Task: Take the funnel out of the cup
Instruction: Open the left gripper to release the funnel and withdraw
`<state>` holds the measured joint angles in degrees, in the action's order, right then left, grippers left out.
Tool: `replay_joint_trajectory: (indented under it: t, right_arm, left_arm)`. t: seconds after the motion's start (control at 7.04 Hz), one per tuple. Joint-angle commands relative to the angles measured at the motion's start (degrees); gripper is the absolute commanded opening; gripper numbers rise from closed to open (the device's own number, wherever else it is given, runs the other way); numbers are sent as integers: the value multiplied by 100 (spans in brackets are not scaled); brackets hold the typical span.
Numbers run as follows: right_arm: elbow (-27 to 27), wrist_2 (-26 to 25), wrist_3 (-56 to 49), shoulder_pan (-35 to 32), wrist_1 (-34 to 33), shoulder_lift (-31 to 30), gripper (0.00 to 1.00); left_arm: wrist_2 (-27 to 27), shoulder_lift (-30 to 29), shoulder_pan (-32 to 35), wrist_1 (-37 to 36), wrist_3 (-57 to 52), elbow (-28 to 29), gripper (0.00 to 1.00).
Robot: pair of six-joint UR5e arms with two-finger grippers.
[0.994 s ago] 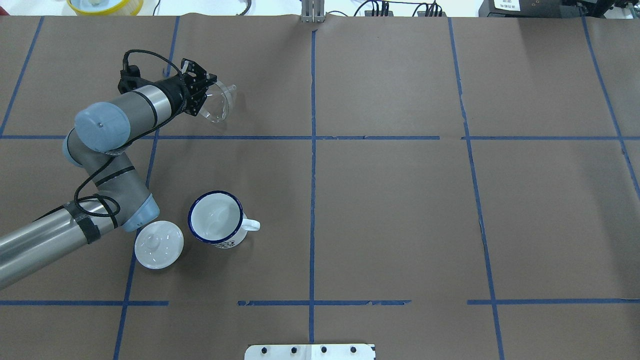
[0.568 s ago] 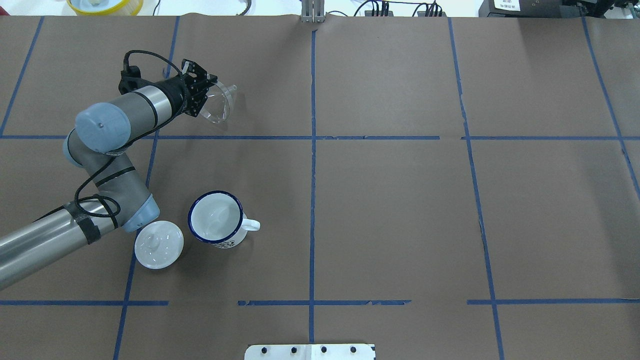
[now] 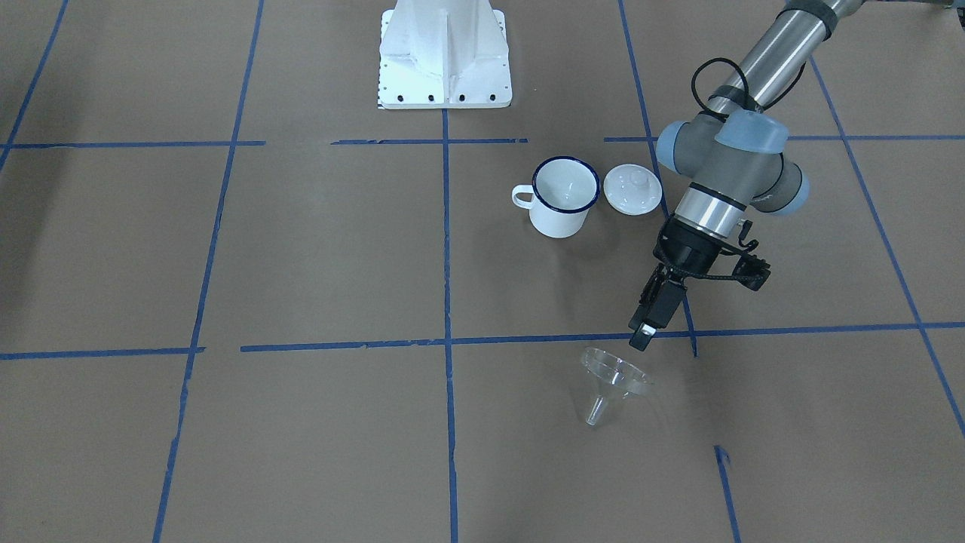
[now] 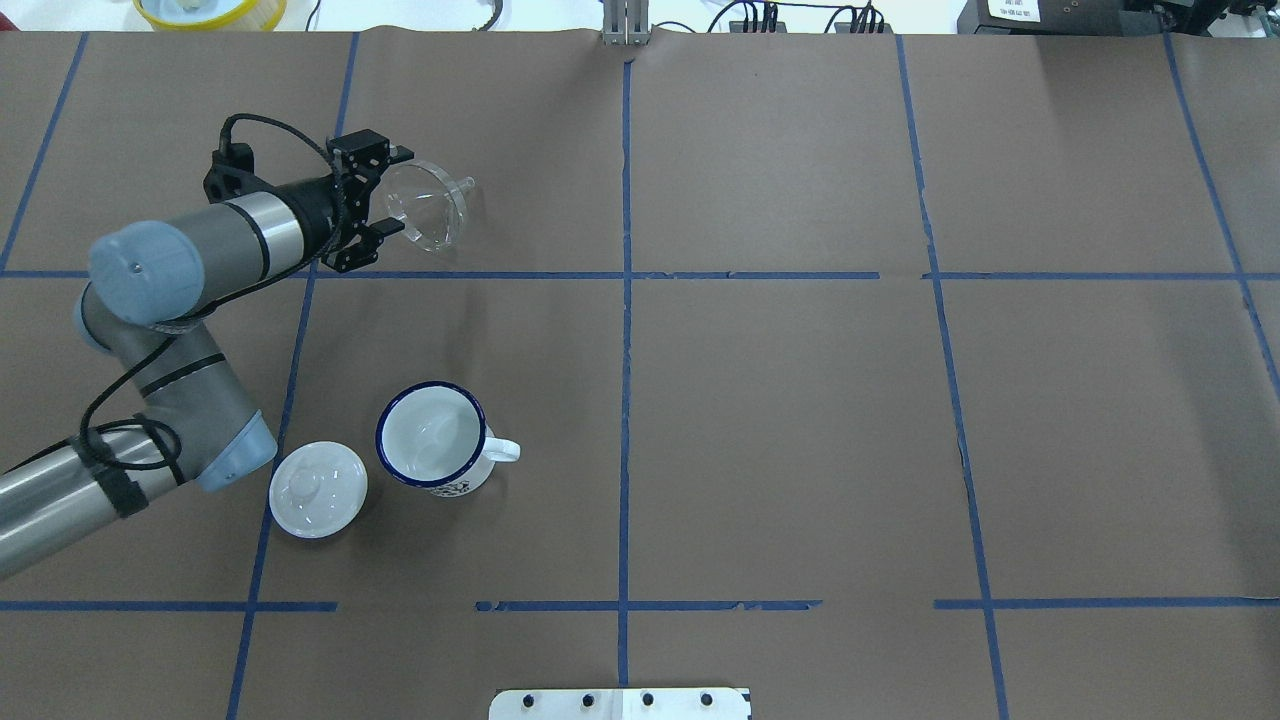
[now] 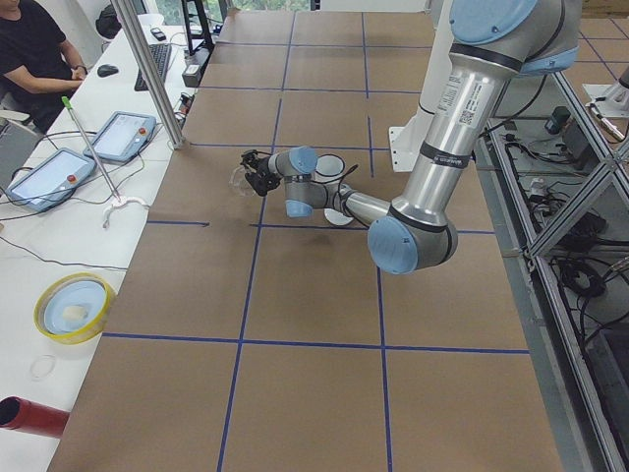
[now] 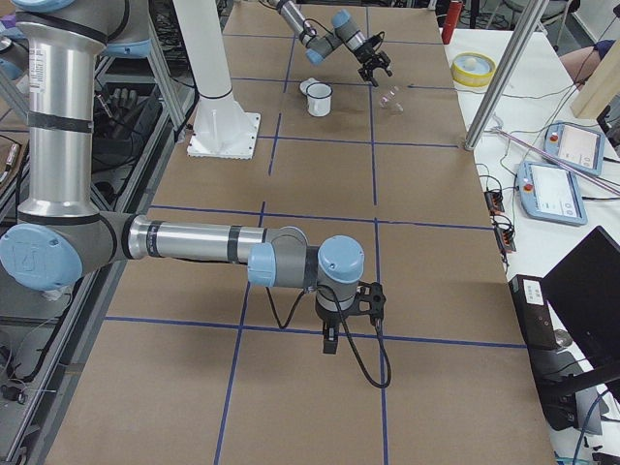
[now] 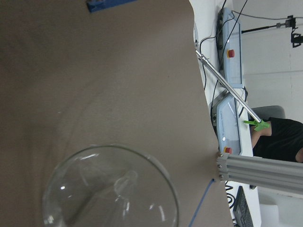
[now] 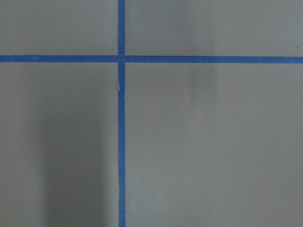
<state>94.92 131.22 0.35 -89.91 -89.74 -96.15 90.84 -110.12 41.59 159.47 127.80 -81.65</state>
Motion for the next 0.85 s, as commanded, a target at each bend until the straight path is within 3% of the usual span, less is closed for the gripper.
replay_joint_trajectory:
  t: [0.0, 0.28, 0.43, 0.71]
  right_arm:
    - [0, 0, 0, 0, 0, 0, 100]
    - [0, 0, 0, 0, 0, 0, 100]
    - [0, 0, 0, 0, 0, 0, 100]
    - [0, 0, 0, 0, 0, 0, 100]
  left_arm:
    - [695, 683, 7, -1349, -367, -1232, 91]
    - [1293, 817, 16, -3613, -1254, -2166, 90]
    - [1322, 808, -1, -4565, -1423, -2527, 90]
    - [1549, 826, -229, -5800, -1897, -3063, 89]
